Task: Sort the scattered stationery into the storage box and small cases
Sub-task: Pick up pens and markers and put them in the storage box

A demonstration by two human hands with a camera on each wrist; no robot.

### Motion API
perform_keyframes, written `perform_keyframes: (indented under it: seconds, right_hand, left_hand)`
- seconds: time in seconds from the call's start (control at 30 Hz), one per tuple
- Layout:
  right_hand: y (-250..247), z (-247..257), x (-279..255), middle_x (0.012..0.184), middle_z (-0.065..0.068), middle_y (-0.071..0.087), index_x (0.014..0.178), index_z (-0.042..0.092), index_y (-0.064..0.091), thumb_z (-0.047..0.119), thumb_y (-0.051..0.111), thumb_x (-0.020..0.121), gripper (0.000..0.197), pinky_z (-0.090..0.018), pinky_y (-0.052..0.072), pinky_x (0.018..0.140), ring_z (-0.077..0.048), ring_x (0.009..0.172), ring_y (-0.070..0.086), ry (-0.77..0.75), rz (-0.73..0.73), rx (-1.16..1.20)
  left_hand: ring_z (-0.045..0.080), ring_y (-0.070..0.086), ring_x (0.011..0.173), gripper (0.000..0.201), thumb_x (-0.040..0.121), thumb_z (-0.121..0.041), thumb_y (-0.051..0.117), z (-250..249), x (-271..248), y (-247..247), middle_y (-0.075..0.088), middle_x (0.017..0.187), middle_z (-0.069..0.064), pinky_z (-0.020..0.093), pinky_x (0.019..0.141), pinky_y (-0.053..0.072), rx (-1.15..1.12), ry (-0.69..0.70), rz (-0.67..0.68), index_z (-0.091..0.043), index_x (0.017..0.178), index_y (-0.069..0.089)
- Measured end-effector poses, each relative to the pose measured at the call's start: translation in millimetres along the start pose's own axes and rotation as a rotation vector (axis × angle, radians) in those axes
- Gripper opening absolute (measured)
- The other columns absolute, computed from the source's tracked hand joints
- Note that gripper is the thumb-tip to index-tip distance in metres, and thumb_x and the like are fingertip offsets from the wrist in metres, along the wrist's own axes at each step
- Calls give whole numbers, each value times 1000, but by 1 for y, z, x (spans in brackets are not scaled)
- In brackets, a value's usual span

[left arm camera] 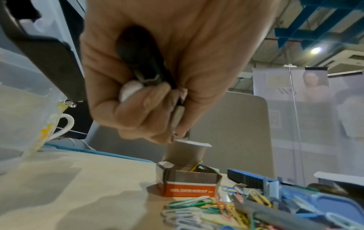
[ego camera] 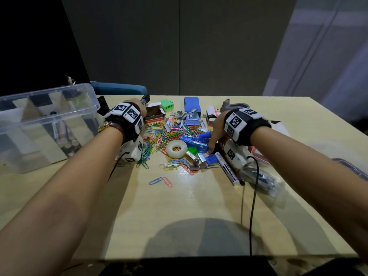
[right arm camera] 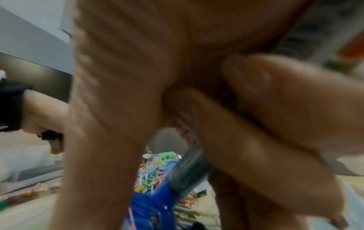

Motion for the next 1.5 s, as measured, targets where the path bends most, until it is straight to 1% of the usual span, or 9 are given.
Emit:
perform_keyframes:
  seconds: [0.13,0.23,0.5,0.77,0.93,1.0,1.2,1.33,1.5]
  right_hand:
    - [-4,0,0,58,3,71,52,26,73,65,83,23,50,-40,60,80,-20,71,73,3,-58,-7]
    - [-6,3,-8,54,4,68,55,12,70,56,87,49,48,-33,57,79,-17,60,65,0,-69,-58]
    - [-24,3,-10,71,-1,58,84,12,68,48,75,78,37,-25,42,60,-12,55,48,-37,-173,-157]
    - [-5,5,11,65,1,68,64,14,70,68,82,36,62,-37,58,81,-20,67,66,-51,-130,-188]
    - [-12,13,-10,68,1,66,85,11,72,40,84,69,35,-21,50,56,-11,53,57,-117,30,-98]
    - [-40,9,-25,65,-1,58,81,11,68,34,80,76,27,-21,40,49,-12,50,47,-174,-41,38]
    - [-123,1,-67,67,1,53,96,10,65,31,76,73,33,-14,34,42,-7,52,43,-598,-332,891]
    - [-137,17,-67,71,6,60,82,23,70,36,77,67,21,-19,32,50,-10,62,45,-706,-385,968]
    - [-143,44,-61,72,-2,57,80,18,58,38,80,68,32,-19,33,46,-11,56,42,-707,-403,939]
  left_hand:
    - [35,61,100,31,98,-21,49,-4,-4,-3,64,112,22,39,84,46,-173,19,-8,2,117,58]
    - [33,61,88,29,97,-21,50,-5,-5,-4,64,101,21,37,77,46,-290,49,15,0,114,58]
    - [19,42,55,27,98,-25,55,-19,-17,-1,49,71,9,27,53,34,-657,91,191,-5,114,48]
    - [17,44,52,22,100,-28,52,-28,-25,4,49,65,6,27,52,38,-811,117,201,-11,87,49]
    - [17,41,49,21,97,-25,56,-28,-30,-5,45,63,5,26,46,35,-904,117,141,-6,98,47]
    - [13,41,46,23,94,-26,61,-26,-36,-10,43,63,4,23,40,34,-952,111,122,-8,93,46]
    - [8,39,43,32,82,-32,75,-45,-72,-28,61,70,3,17,37,33,-1146,335,144,-7,90,56]
    - [7,31,42,32,84,-29,73,-63,-89,-33,67,73,4,17,36,28,-1203,424,246,-3,101,67]
    - [8,38,45,28,78,-25,80,-68,-85,-45,68,74,12,20,41,30,-1141,453,167,-9,92,61]
Point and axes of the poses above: each hand's wrist, its own x-axis towards the middle knuckle, its own y-axis out of the palm, z = x × y, the point moved 10 cm from there along x, towards the middle knuckle
